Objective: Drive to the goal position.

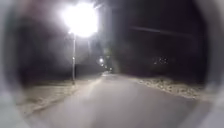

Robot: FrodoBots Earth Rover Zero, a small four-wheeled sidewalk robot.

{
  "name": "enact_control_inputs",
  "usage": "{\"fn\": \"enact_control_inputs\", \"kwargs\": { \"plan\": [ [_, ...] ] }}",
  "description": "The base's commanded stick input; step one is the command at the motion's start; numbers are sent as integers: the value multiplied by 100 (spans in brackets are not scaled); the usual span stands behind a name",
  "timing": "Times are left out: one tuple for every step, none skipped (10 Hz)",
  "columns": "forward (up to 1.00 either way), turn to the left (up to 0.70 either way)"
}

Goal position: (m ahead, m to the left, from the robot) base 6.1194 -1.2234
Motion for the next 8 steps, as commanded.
{"fn": "enact_control_inputs", "kwargs": {
  "plan": [
    [100, 8],
    [100, 6],
    [100, 5],
    [100, 5],
    [100, 6],
    [100, 5],
    [100, 5],
    [100, 11]
  ]
}}
